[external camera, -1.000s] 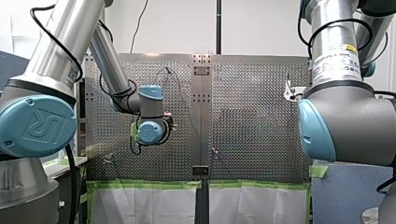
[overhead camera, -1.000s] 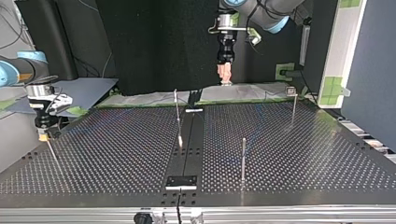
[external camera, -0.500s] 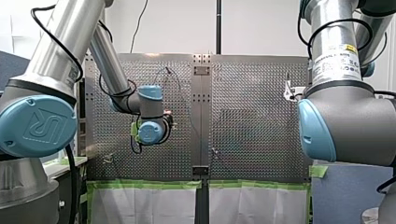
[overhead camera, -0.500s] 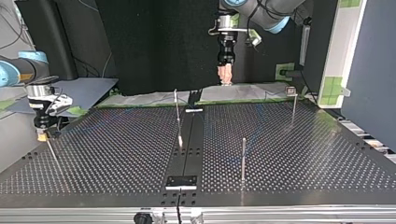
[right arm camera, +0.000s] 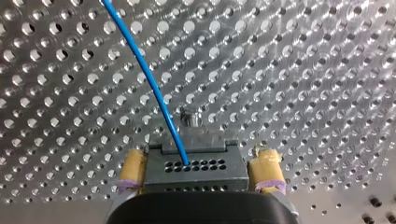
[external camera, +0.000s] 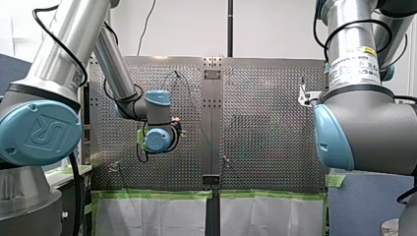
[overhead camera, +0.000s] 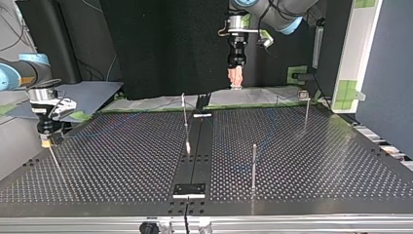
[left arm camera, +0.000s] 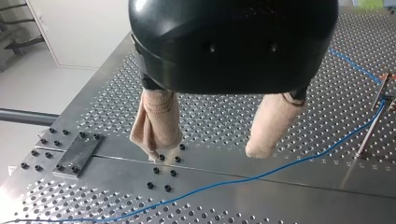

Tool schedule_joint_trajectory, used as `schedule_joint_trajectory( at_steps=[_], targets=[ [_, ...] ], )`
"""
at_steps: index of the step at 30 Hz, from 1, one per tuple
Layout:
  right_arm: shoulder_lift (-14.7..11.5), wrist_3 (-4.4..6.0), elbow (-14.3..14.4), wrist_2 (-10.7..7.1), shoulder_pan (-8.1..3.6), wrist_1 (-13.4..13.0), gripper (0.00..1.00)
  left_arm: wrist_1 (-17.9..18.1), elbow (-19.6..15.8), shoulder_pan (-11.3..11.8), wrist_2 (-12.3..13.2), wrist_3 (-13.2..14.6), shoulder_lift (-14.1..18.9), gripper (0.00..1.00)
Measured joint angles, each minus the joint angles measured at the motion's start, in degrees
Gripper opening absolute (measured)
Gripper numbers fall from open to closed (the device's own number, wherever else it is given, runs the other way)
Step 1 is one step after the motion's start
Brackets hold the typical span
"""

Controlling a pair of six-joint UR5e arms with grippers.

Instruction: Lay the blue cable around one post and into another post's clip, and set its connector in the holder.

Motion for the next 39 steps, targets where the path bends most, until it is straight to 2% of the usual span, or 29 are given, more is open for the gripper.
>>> schedule_joint_trajectory(
  at_steps=[14,22,39],
  targets=[
    [0.1,0.0,0.0,-0.96,-0.05,0.4,0.99,-0.3,-0.6,0.4,0.0,0.0,0.0,0.99],
    [0.1,0.03,0.0,-3.13,-0.35,0.4,0.99,-0.3,-0.8,0.9,0.0,0.0,0.0,0.99],
    [0.1,0.0,0.0,-5.12,-0.39,-0.1,0.99,-0.2,-0.9,1.5,0.0,0.0,0.0,0.99]
  ],
)
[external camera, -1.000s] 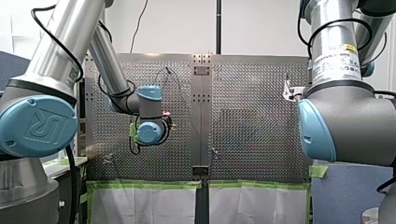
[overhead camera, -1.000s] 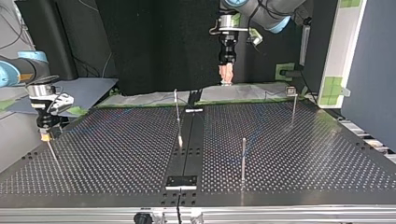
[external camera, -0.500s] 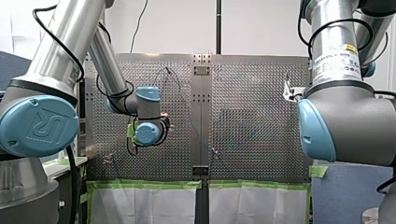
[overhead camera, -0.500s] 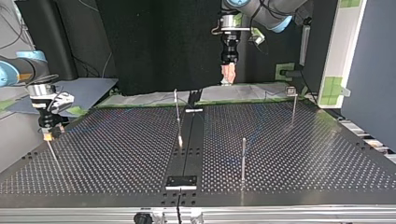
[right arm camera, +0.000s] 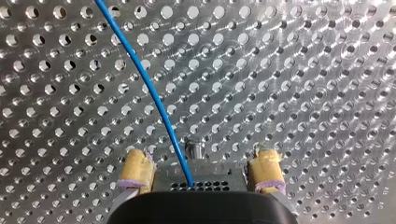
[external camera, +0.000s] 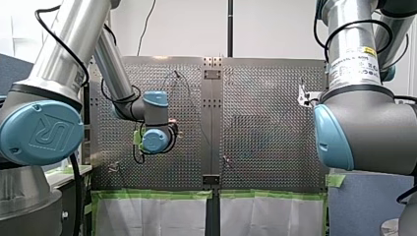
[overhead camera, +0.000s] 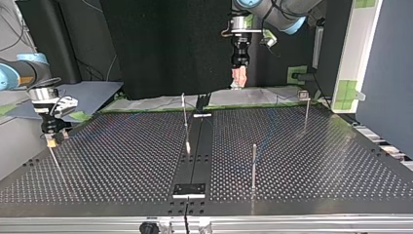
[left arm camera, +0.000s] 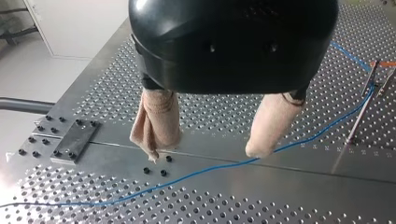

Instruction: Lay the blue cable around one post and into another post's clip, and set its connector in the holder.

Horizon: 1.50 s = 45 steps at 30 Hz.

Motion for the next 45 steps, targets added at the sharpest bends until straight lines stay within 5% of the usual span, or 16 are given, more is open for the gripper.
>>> schedule_joint_trajectory(
  at_steps=[45],
  targets=[
    [-0.5,0.0,0.0,-0.31,-0.12,1.8,0.99,-0.2,-0.1,0.9,0.1,-0.1,0.0,0.99]
  ],
)
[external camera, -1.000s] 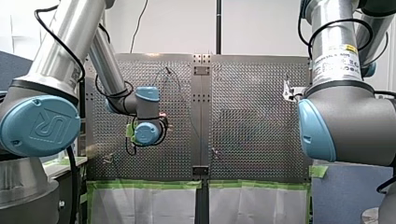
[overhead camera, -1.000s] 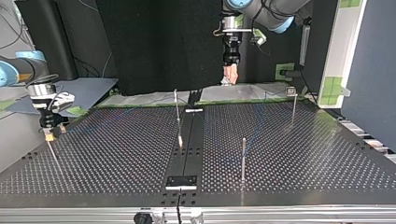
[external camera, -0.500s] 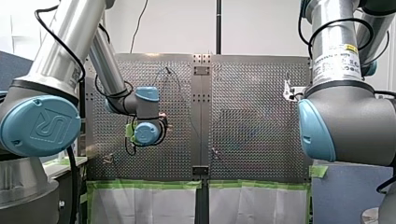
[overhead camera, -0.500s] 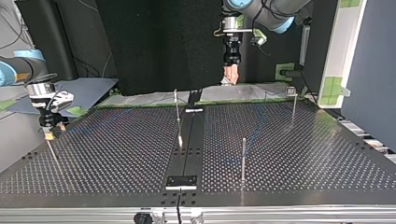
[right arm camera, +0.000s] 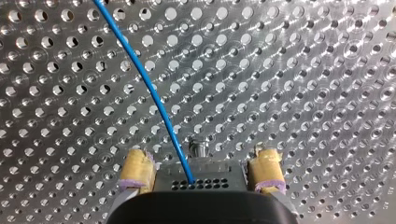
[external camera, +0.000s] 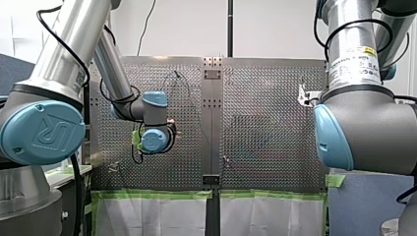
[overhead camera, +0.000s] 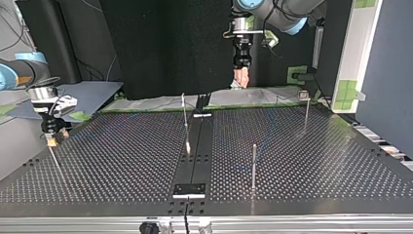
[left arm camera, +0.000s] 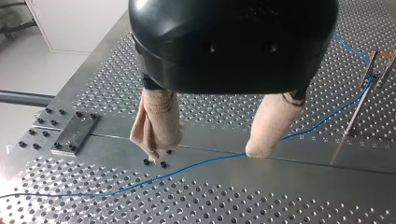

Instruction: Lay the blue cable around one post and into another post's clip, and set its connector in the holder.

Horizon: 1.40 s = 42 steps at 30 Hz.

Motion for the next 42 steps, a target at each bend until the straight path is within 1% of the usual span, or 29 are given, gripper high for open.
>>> schedule_joint_trajectory(
  at_steps=[5,10,21,26,33,42],
  targets=[
    [0.0,0.0,0.0,-0.13,0.06,-0.1,0.99,0.0,0.0,0.1,0.0,0.0,0.0,0.99],
    [0.0,0.0,0.0,-1.17,0.1,0.0,0.99,0.0,0.0,0.1,0.0,0.0,0.0,0.99],
    [0.0,0.0,0.0,-2.53,0.13,-0.1,0.99,0.0,-0.1,0.3,0.0,0.0,0.0,0.99],
    [0.0,0.0,0.0,-2.71,0.2,-0.1,0.99,0.0,-0.1,0.4,0.0,-0.1,0.0,0.99],
    [0.0,0.0,0.0,-3.52,0.28,0.0,0.99,0.0,-0.1,0.6,0.0,-0.1,0.0,0.99],
    [0.0,0.0,0.0,-3.64,0.56,0.2,0.99,0.0,-0.1,0.9,0.0,-0.1,0.0,0.99]
  ],
)
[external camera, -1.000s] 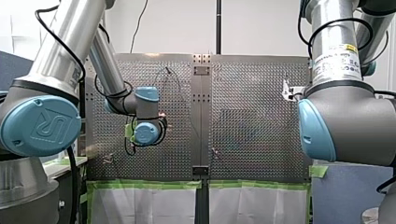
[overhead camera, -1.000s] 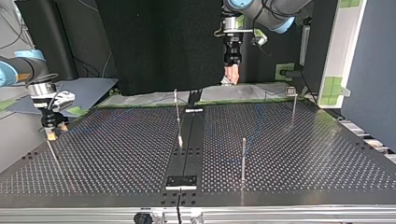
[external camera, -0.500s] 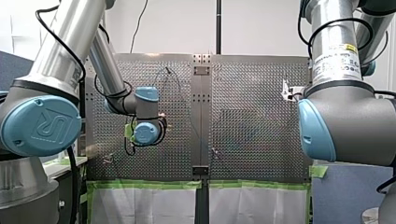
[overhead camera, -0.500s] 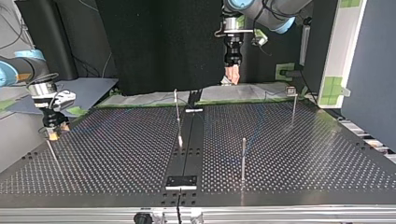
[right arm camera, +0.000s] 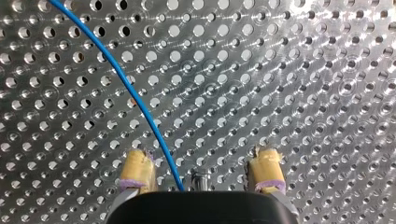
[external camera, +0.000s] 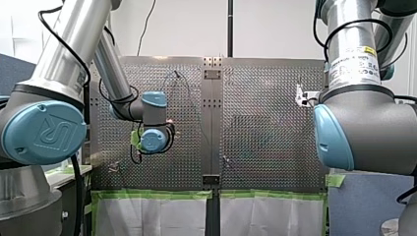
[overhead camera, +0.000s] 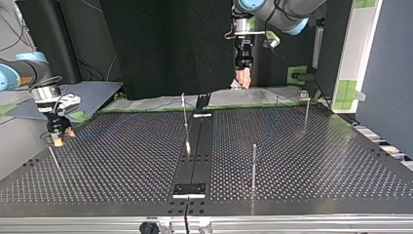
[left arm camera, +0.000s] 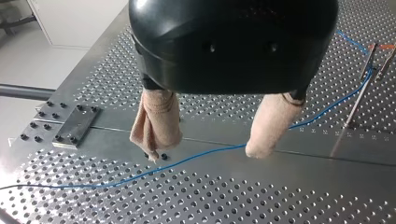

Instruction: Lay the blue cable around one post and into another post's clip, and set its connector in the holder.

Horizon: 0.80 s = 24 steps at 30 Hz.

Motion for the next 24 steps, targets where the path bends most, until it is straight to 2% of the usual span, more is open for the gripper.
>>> schedule_joint_trajectory(
  at_steps=[5,11,17,24],
  targets=[
    [0.0,-0.12,0.0,0.0,0.28,0.6,0.99,0.0,0.0,0.1,0.1,0.0,0.0,0.99],
    [0.0,-0.82,0.0,0.0,0.44,1.5,0.99,0.0,0.0,0.1,0.0,-0.1,0.0,0.99],
    [0.0,-2.42,0.0,0.05,0.66,3.3,0.99,0.0,0.0,0.2,0.0,-0.1,0.0,0.99],
    [0.0,-4.79,0.0,0.32,1.17,5.5,0.99,0.0,-0.1,0.3,0.1,-0.2,0.0,0.99]
  ],
)
